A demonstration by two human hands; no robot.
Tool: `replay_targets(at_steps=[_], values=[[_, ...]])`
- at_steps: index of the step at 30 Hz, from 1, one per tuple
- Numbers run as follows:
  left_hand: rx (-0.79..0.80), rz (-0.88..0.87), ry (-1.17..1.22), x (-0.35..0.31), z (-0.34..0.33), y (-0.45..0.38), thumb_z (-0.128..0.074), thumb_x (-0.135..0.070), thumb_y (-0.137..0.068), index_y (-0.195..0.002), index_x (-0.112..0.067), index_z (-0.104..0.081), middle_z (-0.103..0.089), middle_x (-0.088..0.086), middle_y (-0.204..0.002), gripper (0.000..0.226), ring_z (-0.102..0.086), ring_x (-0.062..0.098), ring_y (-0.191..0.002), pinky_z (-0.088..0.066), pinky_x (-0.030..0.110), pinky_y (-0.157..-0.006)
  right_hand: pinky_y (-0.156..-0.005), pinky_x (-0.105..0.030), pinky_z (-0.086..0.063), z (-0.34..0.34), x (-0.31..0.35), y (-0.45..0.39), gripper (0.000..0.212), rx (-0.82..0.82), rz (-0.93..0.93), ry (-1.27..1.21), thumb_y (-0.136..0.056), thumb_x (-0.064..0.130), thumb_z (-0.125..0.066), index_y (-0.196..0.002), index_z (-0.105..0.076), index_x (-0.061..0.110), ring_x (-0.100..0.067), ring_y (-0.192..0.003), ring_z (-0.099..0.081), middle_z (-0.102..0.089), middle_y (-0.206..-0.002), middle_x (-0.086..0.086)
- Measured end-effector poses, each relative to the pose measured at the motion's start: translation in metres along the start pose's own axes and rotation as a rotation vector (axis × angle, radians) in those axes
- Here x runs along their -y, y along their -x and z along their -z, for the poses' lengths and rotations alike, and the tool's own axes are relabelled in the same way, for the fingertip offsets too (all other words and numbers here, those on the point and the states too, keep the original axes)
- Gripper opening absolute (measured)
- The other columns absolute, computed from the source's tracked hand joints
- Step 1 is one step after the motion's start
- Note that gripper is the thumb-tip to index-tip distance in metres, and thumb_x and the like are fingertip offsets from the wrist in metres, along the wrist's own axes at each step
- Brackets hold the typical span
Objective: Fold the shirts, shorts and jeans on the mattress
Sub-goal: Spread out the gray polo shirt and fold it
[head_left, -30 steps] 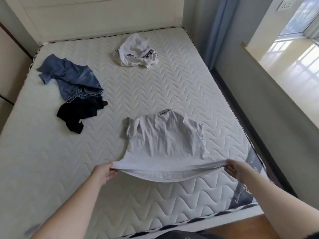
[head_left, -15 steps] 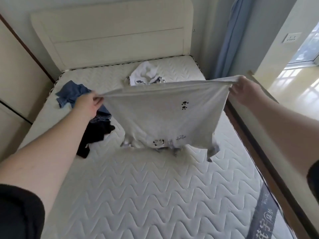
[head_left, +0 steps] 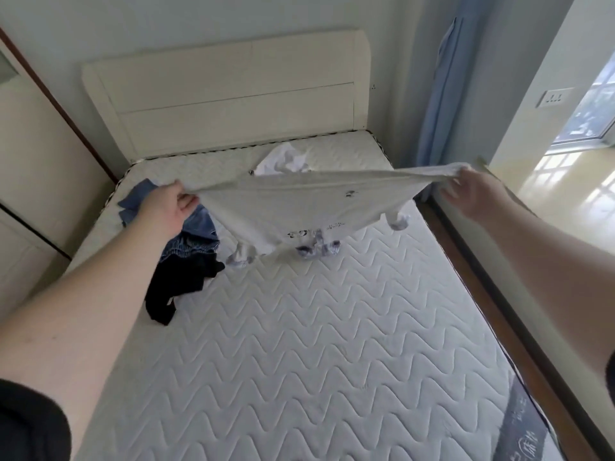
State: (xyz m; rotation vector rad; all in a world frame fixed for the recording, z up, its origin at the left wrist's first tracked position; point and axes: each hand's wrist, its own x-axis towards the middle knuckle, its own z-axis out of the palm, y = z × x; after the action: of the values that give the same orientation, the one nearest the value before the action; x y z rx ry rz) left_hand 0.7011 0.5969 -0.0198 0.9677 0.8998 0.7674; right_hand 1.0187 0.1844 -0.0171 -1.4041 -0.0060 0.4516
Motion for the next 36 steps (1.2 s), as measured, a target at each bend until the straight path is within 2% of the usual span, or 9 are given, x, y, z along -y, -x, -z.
replay_targets(at_steps=[2, 5, 8, 13, 16, 20, 28, 33, 36], values=[[-0.046, 0.064, -0.064, 0.037, 0.020, 0.017, -0.052, -0.017, -0.102, -0.099, -0.009, -0.056, -0.064, 0.013, -0.113, 0.010, -0.066, 0.022, -0.101, -0.057, 0.031, -0.078, -0.088, -0.028, -0.054, 0.024, -0.039, 0.001, 0.010, -0.087, -0.128, -0.058, -0.101, 0.011, -0.046, -0.099, -0.054, 0.016, -0.006, -0.067, -0.066, -0.067, -0.053, 0.012], [-0.153, 0.154, -0.171, 0.109, 0.062, 0.051, -0.059, -0.015, -0.098, -0.096, -0.007, -0.058, -0.066, 0.015, -0.104, 0.009, -0.070, 0.018, -0.084, -0.058, 0.025, -0.068, -0.066, -0.024, -0.060, 0.069, -0.114, 0.011, 0.010, -0.140, -0.297, -0.048, -0.095, 0.005, -0.058, -0.105, -0.059, 0.005, -0.013, -0.061, -0.070, -0.072, -0.065, -0.005], [-0.270, 0.205, -0.267, 0.184, 0.106, 0.085, -0.060, -0.011, -0.097, -0.110, 0.001, -0.062, -0.068, 0.013, -0.093, 0.018, -0.069, 0.009, -0.052, -0.054, 0.019, -0.046, -0.050, -0.021, -0.057, 0.113, -0.187, 0.041, 0.006, -0.223, -0.425, -0.010, -0.094, 0.004, -0.061, -0.091, -0.057, 0.000, -0.012, -0.047, -0.067, -0.067, -0.053, -0.008], [-0.327, 0.326, -0.377, 0.294, 0.163, 0.159, -0.055, -0.005, -0.099, -0.123, 0.012, -0.056, -0.068, 0.011, -0.078, 0.030, -0.063, 0.006, -0.042, -0.050, 0.016, -0.041, -0.043, -0.016, -0.052, 0.177, -0.275, 0.101, 0.010, -0.258, -0.591, 0.072, -0.095, 0.003, -0.057, -0.085, -0.056, 0.002, -0.007, -0.043, -0.064, -0.067, -0.067, -0.013], [-0.359, 0.393, -0.385, 0.344, 0.192, 0.208, -0.051, -0.004, -0.100, -0.129, 0.013, -0.051, -0.060, 0.021, -0.104, 0.033, -0.062, 0.005, -0.039, -0.050, 0.016, -0.040, -0.045, -0.018, -0.054, 0.214, -0.309, 0.135, 0.012, -0.258, -0.642, 0.144, -0.095, 0.002, -0.058, -0.083, -0.056, 0.006, -0.006, -0.041, -0.063, -0.065, -0.049, -0.002], [-0.383, 0.476, -0.407, 0.380, 0.217, 0.263, -0.052, -0.004, -0.100, -0.132, 0.009, -0.050, -0.057, 0.019, -0.109, 0.035, -0.062, 0.005, -0.042, -0.050, 0.014, -0.041, -0.066, -0.026, -0.052, 0.262, -0.337, 0.175, 0.015, -0.195, -0.648, 0.249, -0.094, 0.007, -0.062, -0.109, -0.060, 0.010, -0.010, -0.064, -0.068, -0.070, -0.059, 0.004], [-0.430, 0.543, -0.551, 0.429, 0.272, 0.325, -0.064, -0.004, -0.093, -0.122, 0.007, -0.061, -0.060, -0.007, -0.042, 0.032, -0.053, -0.001, -0.033, -0.044, 0.010, -0.037, -0.061, -0.024, -0.042, 0.314, -0.402, 0.233, 0.029, -0.201, -0.666, 0.478, -0.092, 0.018, -0.068, -0.119, -0.065, 0.007, -0.014, -0.068, -0.050, -0.058, -0.077, -0.004], [-0.474, 0.503, -0.664, 0.466, 0.304, 0.339, -0.069, -0.010, -0.091, -0.114, 0.004, -0.067, -0.061, -0.004, -0.045, 0.027, -0.047, -0.002, -0.028, -0.037, 0.009, -0.033, -0.047, -0.020, -0.043, 0.346, -0.451, 0.249, 0.029, -0.249, -0.642, 0.595, -0.092, 0.015, -0.068, -0.118, -0.065, 0.002, -0.016, -0.058, -0.046, -0.056, -0.069, -0.006], [-0.476, 0.500, -0.714, 0.490, 0.321, 0.347, -0.068, -0.012, -0.092, -0.115, 0.002, -0.067, -0.060, -0.003, -0.048, 0.027, -0.046, 0.000, -0.030, -0.039, 0.010, -0.034, -0.064, -0.028, -0.047, 0.360, -0.474, 0.257, 0.031, -0.239, -0.657, 0.637, -0.092, 0.022, -0.069, -0.119, -0.067, 0.007, -0.020, -0.073, -0.054, -0.062, -0.084, -0.009]])
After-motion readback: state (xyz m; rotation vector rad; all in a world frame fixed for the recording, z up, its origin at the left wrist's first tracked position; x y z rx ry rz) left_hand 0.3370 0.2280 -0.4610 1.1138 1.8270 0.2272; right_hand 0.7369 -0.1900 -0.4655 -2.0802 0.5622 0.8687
